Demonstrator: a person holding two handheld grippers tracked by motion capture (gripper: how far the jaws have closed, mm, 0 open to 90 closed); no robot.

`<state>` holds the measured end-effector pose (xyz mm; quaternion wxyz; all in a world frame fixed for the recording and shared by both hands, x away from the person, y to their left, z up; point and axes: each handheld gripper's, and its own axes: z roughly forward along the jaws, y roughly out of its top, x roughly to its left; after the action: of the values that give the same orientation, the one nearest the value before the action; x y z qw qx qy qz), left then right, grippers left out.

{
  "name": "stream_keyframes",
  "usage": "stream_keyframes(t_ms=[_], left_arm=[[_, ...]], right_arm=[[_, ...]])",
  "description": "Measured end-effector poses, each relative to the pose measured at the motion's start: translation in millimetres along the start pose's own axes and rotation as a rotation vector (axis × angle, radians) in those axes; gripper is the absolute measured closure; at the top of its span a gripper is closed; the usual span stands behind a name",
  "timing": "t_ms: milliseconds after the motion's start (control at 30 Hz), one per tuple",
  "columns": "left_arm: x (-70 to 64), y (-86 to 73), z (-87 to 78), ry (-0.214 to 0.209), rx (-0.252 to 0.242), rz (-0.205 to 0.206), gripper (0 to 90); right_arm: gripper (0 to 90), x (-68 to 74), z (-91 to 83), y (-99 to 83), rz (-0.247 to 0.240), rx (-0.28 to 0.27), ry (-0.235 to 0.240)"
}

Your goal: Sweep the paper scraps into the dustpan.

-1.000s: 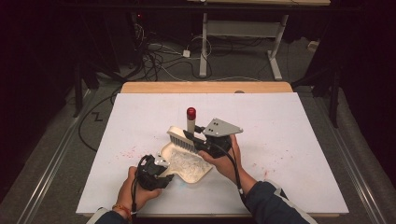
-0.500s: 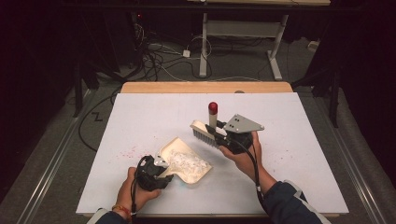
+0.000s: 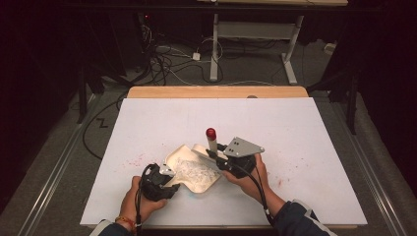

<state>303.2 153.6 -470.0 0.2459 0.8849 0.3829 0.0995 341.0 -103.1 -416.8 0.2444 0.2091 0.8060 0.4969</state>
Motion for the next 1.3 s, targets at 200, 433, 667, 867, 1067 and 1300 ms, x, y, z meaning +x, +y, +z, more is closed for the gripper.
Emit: stream_keyframes(t_ms=[200,433,667,867,1067,1300], left_arm=[[-0.1,1.9,0.6,0.003,0.0,0.0,63.3],[-1.2,3.6,-0.9,0.005,-0.009,0.001,63.3],[-0.6,3.2,-0.5,0.003,-0.007,0.0,63.3],[-0.9,3.9,0.2,0.004,-0.002,0.0,63.3],[-0.3,3.4,-0.5,0.006,-0.005,-0.001,63.3],[2.4,0.4,-2.6,0.01,0.002,-0.001,63.3]], right_arm=[[71.4,16.9,3.1,11.4,0.017,-0.028,0.08],[71.4,27.4,10.9,22.4,-0.014,-0.038,0.093],[71.3,14.7,2.9,27.3,0.008,-0.067,0.061],[71.3,1.4,-6.7,27.1,0.043,-0.08,0.019],[71.3,-11.1,-18.5,23.4,0.039,-0.075,-0.032],[71.3,-33.5,-33.4,6.3,0.064,-0.053,-0.09]])
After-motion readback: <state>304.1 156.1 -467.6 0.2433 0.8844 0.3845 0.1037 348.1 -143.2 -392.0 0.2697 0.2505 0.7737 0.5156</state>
